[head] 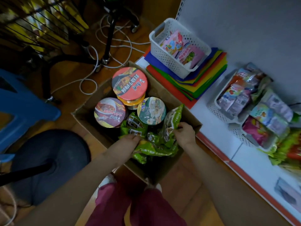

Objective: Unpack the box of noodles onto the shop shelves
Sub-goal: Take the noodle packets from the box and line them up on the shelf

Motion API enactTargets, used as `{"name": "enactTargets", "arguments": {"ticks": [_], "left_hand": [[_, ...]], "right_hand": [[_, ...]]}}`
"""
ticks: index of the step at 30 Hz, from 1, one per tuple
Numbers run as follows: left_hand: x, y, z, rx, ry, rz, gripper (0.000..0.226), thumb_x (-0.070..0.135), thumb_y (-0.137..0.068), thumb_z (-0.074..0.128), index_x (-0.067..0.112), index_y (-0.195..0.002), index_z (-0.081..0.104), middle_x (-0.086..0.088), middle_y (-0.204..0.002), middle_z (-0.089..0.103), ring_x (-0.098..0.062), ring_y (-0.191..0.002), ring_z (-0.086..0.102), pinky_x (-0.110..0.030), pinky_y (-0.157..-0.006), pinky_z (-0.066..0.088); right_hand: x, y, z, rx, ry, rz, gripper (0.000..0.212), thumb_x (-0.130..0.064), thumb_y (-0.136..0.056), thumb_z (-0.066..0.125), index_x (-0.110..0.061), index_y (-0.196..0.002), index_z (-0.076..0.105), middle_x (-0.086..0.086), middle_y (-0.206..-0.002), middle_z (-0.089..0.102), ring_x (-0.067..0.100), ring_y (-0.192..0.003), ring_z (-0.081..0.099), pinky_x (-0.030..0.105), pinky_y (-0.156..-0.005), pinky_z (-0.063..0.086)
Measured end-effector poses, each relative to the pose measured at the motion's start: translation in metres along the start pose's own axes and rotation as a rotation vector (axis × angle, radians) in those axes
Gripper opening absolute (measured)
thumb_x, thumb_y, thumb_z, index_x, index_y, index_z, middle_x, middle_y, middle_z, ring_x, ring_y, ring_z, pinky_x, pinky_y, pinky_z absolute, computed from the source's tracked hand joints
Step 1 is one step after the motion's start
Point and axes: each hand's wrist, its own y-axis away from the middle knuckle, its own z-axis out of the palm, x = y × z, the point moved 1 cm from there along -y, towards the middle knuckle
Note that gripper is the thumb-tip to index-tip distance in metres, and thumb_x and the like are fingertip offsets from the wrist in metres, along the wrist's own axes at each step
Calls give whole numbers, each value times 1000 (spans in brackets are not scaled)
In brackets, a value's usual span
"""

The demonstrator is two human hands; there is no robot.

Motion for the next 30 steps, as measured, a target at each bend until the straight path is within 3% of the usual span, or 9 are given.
{"name": "enactTargets", "arguments": {"ticks": [3,7,11,13,17,20,24,27,30], "left_hand": [[16,32,-27,94,105,-83,53,28,-95,47,19,-143,27,-14,-125,51,-28,-114,49,-31,-90,40],[37,82,-69,304,394,-231,45,24,-92,53,10,-133,42,-11,-119,58,-26,-109,54,-27,-78,39],[68,133,-120,520,607,-360,41,24,-92,53,4,-127,46,-9,-98,61,-28,-93,59,-32,-68,39],[85,155,-145,599,615,-383,42,22,-93,52,1,-129,44,-7,-100,59,-29,-98,58,-28,-67,35],[116,200,-195,695,593,-356,36,19,-93,51,1,-123,48,-5,-96,57,-27,-92,57,-24,-62,34],[136,236,-239,774,584,-330,37,22,-92,52,5,-125,48,1,-99,53,-22,-97,55,-24,-70,34],[163,278,-308,887,572,-239,40,23,-92,53,5,-128,48,1,-99,53,-20,-95,53,-21,-62,33],[186,303,-362,970,566,-150,46,25,-91,53,3,-131,45,-3,-110,53,-26,-110,52,-23,-73,32],[211,327,-414,1062,533,-3,50,35,-89,53,6,-129,48,-5,-116,59,-20,-100,56,-31,-78,43]], "right_hand": [[-19,28,-28,-3,9,-55,23,-4,-90,49,-3,-111,57,19,-100,65,28,-79,58,29,-62,41],[-48,68,-66,2,61,-123,29,-1,-91,46,-3,-119,55,12,-92,57,32,-87,55,25,-60,31],[-88,113,-110,23,22,-201,34,-2,-93,44,-3,-126,50,14,-113,57,31,-97,55,25,-70,36],[-109,140,-130,31,-3,-256,32,-1,-93,44,-3,-123,52,15,-109,58,29,-96,54,30,-71,39],[-154,197,-173,36,-4,-358,36,-3,-95,43,-4,-130,48,15,-128,55,28,-120,50,26,-86,40],[-190,239,-209,76,2,-476,37,-2,-94,43,-8,-129,51,12,-124,59,26,-112,55,20,-80,37],[-244,293,-263,190,38,-618,36,5,-90,44,-7,-122,57,11,-111,65,25,-93,60,19,-65,32],[-282,331,-307,321,61,-699,36,6,-88,45,-5,-119,59,15,-112,66,25,-98,60,21,-71,36],[-311,365,-350,477,78,-734,40,5,-88,46,-7,-125,57,13,-119,64,24,-106,60,19,-76,37]]}}
